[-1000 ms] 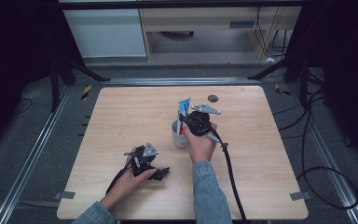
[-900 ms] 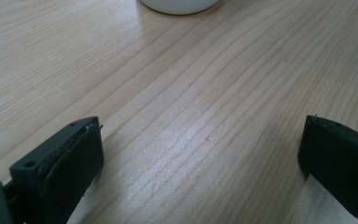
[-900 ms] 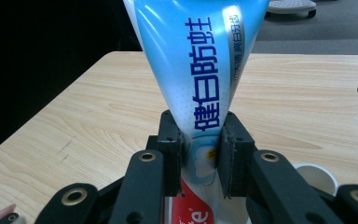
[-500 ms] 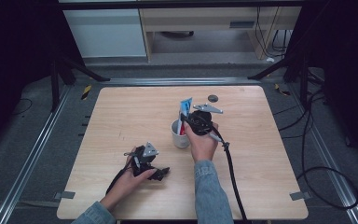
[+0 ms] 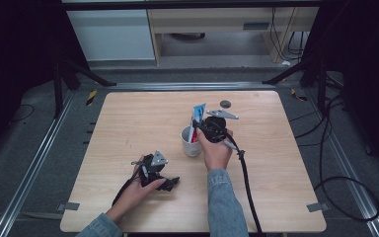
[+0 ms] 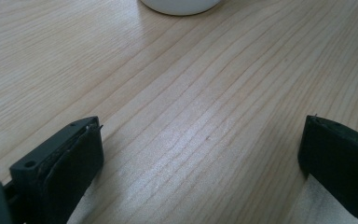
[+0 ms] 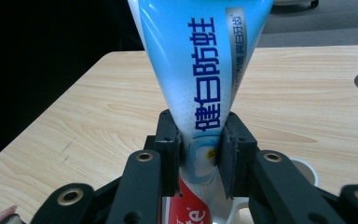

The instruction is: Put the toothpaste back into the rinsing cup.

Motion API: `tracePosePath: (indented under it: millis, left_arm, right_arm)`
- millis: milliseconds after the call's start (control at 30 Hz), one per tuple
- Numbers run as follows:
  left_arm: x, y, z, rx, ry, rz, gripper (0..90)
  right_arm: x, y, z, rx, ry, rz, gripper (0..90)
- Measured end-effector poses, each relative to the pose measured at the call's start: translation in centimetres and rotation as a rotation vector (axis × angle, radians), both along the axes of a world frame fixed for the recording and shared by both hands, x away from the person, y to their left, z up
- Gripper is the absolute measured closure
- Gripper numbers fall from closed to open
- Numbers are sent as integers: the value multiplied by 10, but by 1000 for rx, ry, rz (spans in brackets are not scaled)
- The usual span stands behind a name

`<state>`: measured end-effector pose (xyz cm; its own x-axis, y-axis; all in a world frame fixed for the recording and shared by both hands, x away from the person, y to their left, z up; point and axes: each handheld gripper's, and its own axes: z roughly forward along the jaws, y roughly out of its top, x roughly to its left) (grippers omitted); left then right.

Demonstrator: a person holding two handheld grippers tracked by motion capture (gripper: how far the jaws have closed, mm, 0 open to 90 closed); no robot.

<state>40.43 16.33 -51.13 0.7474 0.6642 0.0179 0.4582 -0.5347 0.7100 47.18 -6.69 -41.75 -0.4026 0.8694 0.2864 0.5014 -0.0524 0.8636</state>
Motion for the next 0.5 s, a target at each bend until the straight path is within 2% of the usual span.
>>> tracePosePath:
  millis: [233, 500]
  left_arm:
    - [0, 0, 0, -1, 0, -1, 0]
    - [0, 0, 0, 0, 0, 0, 0]
  right_arm:
    - [0, -1, 0, -2, 2, 0, 708]
    - [-1, 1, 1, -34, -12, -6, 696]
